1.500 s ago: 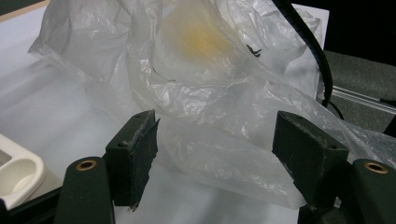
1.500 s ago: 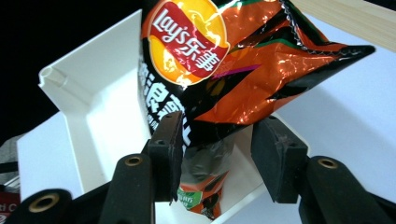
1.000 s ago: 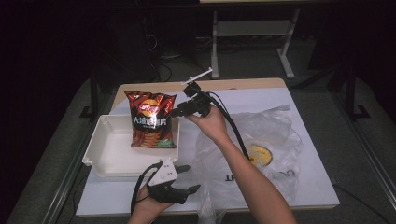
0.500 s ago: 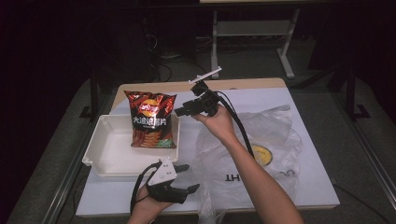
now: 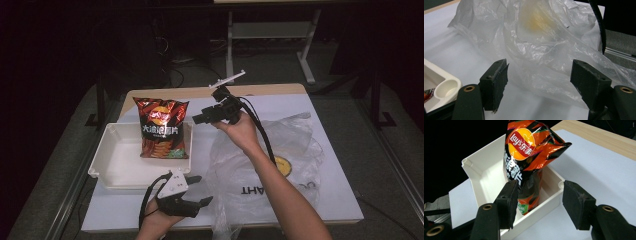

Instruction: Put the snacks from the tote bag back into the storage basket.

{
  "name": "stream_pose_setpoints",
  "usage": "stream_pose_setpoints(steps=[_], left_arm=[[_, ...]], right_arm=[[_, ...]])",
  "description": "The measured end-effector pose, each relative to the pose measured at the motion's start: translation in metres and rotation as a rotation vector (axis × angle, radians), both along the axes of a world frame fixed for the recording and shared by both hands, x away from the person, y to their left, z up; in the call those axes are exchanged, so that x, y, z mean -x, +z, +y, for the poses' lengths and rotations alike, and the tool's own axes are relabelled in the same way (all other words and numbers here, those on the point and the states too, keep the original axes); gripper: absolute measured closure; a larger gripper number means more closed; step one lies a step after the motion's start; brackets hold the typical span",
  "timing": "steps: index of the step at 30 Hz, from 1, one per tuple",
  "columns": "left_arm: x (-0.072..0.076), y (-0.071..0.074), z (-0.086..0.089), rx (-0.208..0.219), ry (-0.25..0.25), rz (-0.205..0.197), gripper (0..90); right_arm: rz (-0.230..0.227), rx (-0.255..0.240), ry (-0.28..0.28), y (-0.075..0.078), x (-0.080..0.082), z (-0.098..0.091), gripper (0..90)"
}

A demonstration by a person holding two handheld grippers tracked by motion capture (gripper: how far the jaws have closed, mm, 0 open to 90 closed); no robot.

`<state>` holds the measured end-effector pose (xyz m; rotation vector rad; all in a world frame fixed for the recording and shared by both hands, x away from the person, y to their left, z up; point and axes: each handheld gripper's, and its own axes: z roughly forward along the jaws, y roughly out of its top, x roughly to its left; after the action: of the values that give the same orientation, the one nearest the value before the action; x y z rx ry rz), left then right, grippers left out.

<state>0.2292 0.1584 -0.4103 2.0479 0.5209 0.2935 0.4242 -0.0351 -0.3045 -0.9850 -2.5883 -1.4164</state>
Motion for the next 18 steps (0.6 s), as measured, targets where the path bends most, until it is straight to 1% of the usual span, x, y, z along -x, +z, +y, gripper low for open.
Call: stream_pose_setpoints(steps=[3,4,10,18], left_arm=[[0.0,0.0,0.0,-0.001,-0.002,-0.001,29.6],[0.0,-0.001,-0.001,0.002,0.0,-0.002,29.6],[0.0,0.0,0.0,-0.003,-0.001,-0.002,29.4],[0.0,0.0,0.001,0.003,0.006,0.0,29.4]], right_arm=[[-0.003,-0.005,-0.003,0.001,0.0,-0.004,45.2],[0.001,-0.003,-0.002,0.001,0.001,-0.006,45.2],[-0.006,0.004,-0.013,0.003,0.002,-0.016,45.2],[-0.012,0.01,-0.026,0.008,0.005,-0.027,45.2]])
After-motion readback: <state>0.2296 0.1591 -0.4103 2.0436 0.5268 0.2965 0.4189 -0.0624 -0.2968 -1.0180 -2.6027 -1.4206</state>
